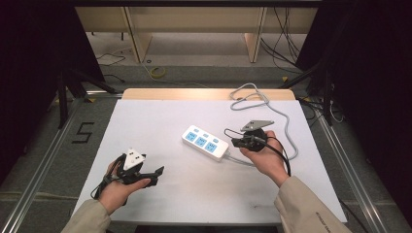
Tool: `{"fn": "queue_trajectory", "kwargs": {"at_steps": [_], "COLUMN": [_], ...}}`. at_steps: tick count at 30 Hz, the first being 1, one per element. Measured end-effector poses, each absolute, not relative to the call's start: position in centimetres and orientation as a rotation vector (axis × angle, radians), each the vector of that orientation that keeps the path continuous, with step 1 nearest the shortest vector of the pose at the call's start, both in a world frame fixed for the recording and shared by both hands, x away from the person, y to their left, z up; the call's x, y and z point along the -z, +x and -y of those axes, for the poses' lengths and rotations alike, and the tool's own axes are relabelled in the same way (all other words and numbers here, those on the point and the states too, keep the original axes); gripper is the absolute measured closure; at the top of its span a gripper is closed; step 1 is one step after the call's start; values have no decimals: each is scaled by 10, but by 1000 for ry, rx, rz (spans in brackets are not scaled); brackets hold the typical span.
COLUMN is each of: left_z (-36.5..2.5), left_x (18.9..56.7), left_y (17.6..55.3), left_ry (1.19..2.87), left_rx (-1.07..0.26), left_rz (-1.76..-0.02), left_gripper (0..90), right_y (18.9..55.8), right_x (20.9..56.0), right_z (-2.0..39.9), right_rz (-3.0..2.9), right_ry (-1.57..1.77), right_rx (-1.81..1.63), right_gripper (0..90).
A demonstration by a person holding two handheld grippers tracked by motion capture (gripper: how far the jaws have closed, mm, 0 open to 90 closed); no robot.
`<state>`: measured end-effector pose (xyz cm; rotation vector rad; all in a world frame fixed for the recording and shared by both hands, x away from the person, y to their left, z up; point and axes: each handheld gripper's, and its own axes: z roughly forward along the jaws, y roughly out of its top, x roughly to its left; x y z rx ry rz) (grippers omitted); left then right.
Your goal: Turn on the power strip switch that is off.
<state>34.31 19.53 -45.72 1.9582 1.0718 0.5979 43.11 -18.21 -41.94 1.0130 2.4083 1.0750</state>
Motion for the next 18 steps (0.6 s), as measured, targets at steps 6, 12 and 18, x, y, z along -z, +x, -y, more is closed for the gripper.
{"fn": "queue_trajectory", "kwargs": {"at_steps": [6, 12, 18], "left_z": [-195, -194, -193], "left_x": [457, 458, 458], "left_y": [343, 343, 343], "left_ry": [1968, 1969, 1972], "left_rx": [-590, -590, -588], "left_rz": [-1065, -1064, -1060], "left_gripper": [208, 208, 209], "right_y": [439, 447, 452], "right_x": [418, 418, 417], "right_z": [174, 165, 160], "right_rz": [-2429, -2448, -2464], "right_ry": [1004, 995, 986], "right_rx": [-1045, -1020, -1004], "right_gripper": [900, 900, 900]}}
